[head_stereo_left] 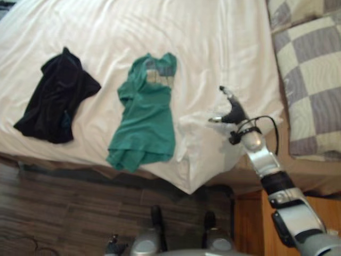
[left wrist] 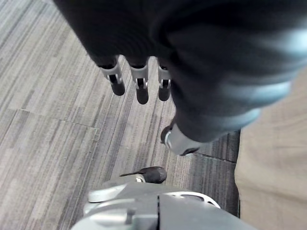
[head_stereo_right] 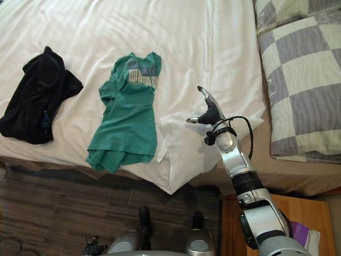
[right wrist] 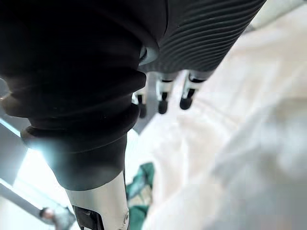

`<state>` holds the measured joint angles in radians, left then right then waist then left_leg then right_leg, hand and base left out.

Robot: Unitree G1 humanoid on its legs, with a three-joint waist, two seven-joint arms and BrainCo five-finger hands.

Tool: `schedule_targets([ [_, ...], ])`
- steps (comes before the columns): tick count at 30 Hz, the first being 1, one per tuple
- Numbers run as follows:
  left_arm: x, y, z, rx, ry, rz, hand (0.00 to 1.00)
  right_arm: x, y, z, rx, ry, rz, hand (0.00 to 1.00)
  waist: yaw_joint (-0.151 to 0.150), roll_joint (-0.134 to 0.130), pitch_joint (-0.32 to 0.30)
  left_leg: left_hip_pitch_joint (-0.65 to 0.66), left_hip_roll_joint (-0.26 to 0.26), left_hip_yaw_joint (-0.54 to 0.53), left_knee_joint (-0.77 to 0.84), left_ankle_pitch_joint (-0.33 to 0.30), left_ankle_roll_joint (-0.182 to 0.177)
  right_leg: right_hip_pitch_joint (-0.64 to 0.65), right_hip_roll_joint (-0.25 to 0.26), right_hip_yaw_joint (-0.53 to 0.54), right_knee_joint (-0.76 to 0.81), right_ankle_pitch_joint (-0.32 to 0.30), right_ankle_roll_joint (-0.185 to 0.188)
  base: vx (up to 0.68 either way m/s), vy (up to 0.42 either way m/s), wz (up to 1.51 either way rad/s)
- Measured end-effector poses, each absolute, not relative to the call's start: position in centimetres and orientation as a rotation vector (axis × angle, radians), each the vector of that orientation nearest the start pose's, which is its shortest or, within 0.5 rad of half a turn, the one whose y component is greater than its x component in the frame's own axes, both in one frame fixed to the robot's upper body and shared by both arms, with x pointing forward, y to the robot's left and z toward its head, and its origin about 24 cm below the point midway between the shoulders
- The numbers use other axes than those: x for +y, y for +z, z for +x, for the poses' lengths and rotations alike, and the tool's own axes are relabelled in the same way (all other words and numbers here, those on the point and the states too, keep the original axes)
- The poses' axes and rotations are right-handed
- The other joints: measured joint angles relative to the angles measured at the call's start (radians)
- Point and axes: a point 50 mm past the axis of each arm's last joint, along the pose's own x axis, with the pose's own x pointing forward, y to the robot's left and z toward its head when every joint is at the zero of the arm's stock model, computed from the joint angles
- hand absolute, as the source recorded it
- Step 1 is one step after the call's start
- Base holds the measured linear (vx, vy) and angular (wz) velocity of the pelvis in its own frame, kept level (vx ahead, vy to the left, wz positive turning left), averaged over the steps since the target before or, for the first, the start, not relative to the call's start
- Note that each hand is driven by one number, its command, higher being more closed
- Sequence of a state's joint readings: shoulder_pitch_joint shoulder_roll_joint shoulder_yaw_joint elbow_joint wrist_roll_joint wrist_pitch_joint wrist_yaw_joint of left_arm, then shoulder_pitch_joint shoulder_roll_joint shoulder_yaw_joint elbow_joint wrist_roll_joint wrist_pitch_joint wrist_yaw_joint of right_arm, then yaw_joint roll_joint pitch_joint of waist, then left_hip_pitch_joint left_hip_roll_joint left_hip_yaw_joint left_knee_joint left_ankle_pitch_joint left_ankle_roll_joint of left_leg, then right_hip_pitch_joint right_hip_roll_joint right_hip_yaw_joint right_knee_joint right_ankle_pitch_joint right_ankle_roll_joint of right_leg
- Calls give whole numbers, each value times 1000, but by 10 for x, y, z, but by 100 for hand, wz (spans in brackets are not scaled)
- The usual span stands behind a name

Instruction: Tidy the bed and pick cloth on bed and put in laundry

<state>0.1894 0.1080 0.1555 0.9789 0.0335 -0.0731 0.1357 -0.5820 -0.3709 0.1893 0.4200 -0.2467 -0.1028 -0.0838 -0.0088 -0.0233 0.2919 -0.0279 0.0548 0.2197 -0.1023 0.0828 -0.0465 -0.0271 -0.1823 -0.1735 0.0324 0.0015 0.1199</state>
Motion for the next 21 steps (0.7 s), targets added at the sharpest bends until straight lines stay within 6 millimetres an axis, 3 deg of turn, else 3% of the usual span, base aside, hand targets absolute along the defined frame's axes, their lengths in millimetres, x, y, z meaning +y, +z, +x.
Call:
schedule_targets([
  [5,222,-155,77,1054,317,147,0,-142,109,352,-234,161,-699,0,9,4,20,-33,-1,-7,0,8,5,-31,-1,0,-1,6,4,-33,15,2],
  [9,221,-153,85,1035,296,163,0,-144,89,348,-164,186,-744,0,22,8,33,-37,0,-19,0,8,5,-31,0,-11,-2,6,4,21,3,7],
  [10,222,-152,89,1027,290,171,0,-145,85,349,-150,190,-755,100,23,8,37,-42,0,-22,0,8,4,-32,0,-15,-3,6,4,24,1,6],
  [14,222,-150,98,1002,263,197,0,-144,77,353,-127,216,-853,100,21,10,39,-41,-1,-21,0,8,4,-32,0,-15,-3,6,4,7,1,1],
  [21,218,-146,115,957,210,236,0,-146,84,369,-107,235,-1010,100,26,14,43,-36,1,-18,0,8,3,-27,1,-15,-3,5,4,0,0,0],
])
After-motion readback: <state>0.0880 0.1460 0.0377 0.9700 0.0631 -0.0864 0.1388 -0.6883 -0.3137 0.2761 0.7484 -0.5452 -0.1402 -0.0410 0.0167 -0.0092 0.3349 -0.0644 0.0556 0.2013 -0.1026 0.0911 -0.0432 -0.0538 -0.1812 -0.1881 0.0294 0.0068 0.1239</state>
